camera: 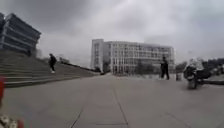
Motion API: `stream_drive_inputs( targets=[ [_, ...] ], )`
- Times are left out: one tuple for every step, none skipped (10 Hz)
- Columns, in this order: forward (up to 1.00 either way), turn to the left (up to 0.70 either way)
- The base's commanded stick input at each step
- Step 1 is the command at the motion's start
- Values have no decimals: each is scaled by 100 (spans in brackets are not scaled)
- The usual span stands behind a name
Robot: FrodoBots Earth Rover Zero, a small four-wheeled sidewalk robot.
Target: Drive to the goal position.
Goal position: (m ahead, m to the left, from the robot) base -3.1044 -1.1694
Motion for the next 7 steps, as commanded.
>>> stream_drive_inputs(
  targets=[
    [70, 0],
    [70, 0],
    [70, 0],
    [70, 0],
    [60, 0],
    [7, 0],
    [0, 0]
  ],
)
